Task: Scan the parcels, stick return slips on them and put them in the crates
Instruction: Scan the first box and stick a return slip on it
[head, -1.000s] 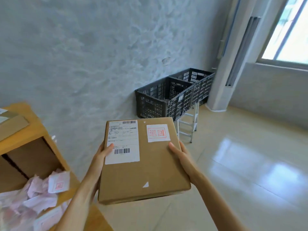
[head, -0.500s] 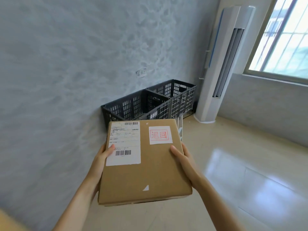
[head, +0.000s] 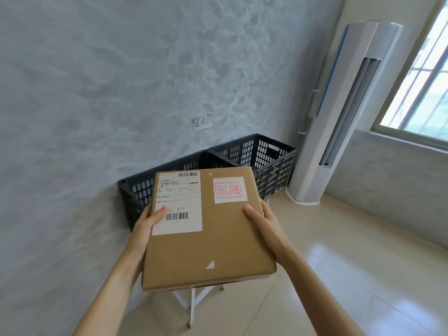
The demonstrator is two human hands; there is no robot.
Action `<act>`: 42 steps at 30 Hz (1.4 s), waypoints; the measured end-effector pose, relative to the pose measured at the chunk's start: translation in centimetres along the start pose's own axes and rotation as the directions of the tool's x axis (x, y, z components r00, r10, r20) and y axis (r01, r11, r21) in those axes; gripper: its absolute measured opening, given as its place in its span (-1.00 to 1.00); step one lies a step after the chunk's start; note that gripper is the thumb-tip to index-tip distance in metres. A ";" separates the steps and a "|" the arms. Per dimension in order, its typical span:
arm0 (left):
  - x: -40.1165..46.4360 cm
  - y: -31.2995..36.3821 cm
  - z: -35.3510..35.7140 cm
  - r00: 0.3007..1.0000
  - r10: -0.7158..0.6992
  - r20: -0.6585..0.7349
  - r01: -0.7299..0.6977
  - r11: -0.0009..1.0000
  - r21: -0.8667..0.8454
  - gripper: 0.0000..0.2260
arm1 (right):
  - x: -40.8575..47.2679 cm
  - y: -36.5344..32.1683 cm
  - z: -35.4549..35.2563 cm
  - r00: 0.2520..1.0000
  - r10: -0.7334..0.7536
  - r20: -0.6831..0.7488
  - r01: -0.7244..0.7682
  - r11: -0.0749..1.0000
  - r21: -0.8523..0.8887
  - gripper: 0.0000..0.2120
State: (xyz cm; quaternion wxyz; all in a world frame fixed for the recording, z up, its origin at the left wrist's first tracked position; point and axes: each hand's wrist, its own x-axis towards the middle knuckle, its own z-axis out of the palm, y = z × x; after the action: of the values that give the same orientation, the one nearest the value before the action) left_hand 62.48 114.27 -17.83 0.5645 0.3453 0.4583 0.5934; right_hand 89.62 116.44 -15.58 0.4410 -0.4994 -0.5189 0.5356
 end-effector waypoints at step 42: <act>33.9 -11.9 -9.1 0.511 -0.292 -0.809 0.408 0.910 -0.072 -0.66 | 51.8 17.2 12.4 0.641 0.550 0.535 -0.194 0.791 -0.580 -0.49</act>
State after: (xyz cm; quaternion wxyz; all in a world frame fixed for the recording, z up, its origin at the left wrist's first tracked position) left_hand 54.08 145.61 -35.70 0.3800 -0.0251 0.7598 0.5270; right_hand 72.28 165.04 -37.13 -0.0405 -0.4576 -0.6379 0.6181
